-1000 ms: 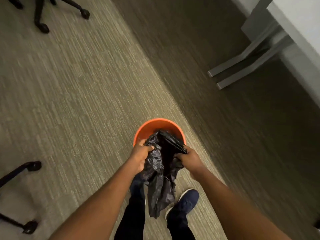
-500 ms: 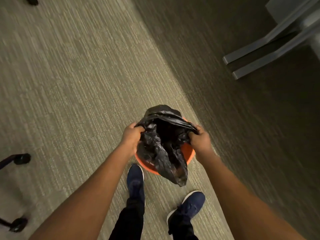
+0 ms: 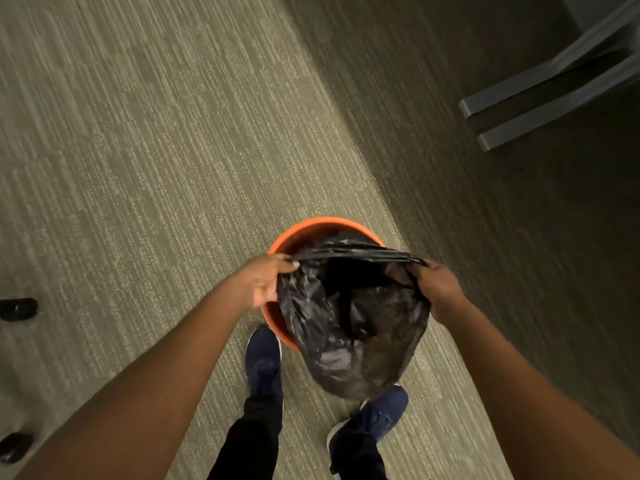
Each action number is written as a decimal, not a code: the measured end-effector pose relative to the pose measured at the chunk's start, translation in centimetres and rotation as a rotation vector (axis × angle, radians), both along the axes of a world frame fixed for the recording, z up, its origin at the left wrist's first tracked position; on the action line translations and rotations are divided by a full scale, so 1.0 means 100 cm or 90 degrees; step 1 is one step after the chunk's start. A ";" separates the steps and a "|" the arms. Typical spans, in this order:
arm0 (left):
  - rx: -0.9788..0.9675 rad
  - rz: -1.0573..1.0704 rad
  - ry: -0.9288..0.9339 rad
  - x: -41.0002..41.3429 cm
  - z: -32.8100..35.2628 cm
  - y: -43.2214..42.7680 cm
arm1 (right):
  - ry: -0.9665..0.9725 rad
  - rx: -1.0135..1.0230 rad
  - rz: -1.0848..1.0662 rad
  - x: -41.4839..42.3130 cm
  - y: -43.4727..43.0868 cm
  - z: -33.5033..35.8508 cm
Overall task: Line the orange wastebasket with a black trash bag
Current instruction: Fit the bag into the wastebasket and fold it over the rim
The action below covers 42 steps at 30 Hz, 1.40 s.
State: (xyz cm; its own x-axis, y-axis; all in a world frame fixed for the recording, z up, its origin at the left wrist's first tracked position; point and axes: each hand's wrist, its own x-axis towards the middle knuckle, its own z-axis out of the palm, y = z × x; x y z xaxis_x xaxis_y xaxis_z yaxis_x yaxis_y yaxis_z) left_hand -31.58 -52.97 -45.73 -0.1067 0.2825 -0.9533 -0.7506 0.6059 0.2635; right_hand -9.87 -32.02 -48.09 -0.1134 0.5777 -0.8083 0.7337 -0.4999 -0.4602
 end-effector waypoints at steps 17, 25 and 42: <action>-0.220 -0.026 0.494 -0.065 -0.121 0.025 | -0.173 0.199 0.231 -0.087 0.048 -0.078; -0.228 -0.127 0.224 -0.054 -0.161 0.001 | -0.280 0.061 0.271 -0.054 0.050 -0.133; -0.194 0.012 0.194 0.023 -0.133 -0.101 | -0.063 -0.160 0.082 0.059 -0.004 -0.103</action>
State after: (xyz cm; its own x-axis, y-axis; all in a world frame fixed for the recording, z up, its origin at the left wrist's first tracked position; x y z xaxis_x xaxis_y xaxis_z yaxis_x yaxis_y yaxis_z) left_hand -29.33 -63.08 -59.03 -0.3991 -0.0114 -0.9168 -0.6773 0.6776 0.2864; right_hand -3.99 -32.41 -58.36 -0.0861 0.3435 -0.9352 0.8334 -0.4896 -0.2565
